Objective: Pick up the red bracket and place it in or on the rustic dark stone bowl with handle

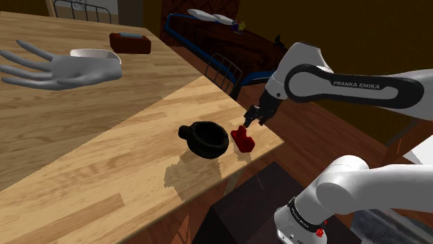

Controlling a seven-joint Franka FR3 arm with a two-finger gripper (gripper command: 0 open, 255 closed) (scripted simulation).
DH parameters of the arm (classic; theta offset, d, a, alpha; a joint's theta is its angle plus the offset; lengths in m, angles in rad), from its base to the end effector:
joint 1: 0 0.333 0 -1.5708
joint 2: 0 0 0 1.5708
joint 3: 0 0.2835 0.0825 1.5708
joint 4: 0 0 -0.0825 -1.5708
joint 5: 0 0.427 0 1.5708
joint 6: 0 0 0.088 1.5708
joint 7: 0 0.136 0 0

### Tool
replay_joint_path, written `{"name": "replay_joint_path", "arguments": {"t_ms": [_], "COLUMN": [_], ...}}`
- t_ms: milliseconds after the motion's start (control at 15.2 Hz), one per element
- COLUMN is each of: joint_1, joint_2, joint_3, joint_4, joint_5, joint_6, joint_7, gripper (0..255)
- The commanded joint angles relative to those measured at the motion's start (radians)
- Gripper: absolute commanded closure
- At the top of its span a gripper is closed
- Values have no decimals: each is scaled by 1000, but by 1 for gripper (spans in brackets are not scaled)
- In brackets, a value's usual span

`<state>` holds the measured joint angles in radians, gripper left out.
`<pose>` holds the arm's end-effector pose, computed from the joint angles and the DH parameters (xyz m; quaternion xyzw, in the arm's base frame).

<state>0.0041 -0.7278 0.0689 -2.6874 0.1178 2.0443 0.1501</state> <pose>0.3976 0.0341 0.3855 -0.9961 0.0708 -0.0389 0.0348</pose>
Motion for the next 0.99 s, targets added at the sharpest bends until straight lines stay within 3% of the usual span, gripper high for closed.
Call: {"name": "replay_joint_path", "arguments": {"t_ms": [0, 594, 924], "joint_1": [2, 15, 16], "joint_2": [53, 160, 167], "joint_3": [13, 35, 36], "joint_4": [-33, -111, -115], "joint_5": [27, 65, 67], "joint_6": [80, 259, 270], "joint_7": [33, 53, 53], "gripper": [0, 0, 0]}}
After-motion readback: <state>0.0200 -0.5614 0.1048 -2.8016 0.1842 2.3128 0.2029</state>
